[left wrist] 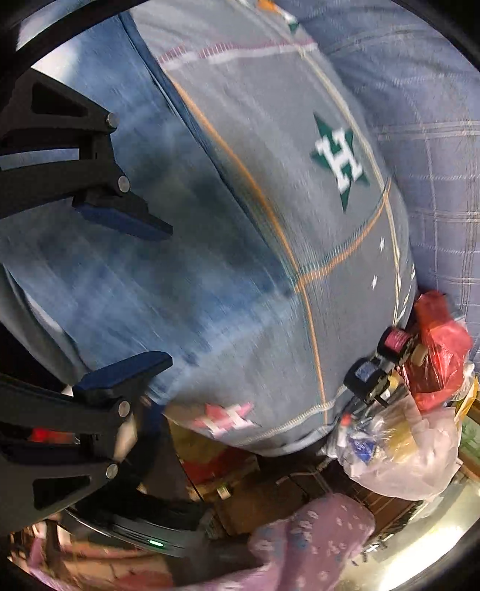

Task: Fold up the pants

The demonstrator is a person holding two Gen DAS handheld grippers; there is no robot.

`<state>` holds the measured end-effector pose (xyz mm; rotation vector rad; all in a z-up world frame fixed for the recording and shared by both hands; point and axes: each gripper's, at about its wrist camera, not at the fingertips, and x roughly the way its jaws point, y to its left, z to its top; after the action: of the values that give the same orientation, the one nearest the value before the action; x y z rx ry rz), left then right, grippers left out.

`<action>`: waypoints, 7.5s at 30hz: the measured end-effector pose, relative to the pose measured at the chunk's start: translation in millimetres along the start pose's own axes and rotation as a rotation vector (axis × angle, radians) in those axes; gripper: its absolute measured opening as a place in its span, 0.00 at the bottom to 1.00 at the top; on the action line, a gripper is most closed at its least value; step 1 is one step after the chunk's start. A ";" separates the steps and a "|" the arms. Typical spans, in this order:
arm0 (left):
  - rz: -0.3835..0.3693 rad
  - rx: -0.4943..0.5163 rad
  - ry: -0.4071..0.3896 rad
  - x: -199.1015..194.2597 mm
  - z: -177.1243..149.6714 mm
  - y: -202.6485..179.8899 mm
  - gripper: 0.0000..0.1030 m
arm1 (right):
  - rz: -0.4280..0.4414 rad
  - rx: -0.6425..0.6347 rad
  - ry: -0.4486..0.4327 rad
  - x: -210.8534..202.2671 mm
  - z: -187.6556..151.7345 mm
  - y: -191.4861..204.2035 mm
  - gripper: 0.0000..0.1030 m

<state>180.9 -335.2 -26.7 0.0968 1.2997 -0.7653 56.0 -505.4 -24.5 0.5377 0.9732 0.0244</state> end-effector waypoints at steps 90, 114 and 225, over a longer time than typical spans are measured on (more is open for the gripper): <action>0.036 -0.502 -0.191 -92.1 -117.8 215.1 0.12 | 0.147 -0.517 0.196 69.8 -121.9 257.1 0.26; 0.032 -0.491 -0.292 -146.1 -149.1 215.5 0.08 | 0.229 -0.445 0.146 14.4 -116.7 238.8 0.79; 0.039 -0.771 -0.431 -239.3 -376.8 365.7 0.62 | 0.273 -1.009 0.054 99.3 -263.4 471.9 0.31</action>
<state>57.6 227.8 -53.6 -0.6279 1.0925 -0.1907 6.7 41.7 -8.8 -0.2707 0.8080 0.7384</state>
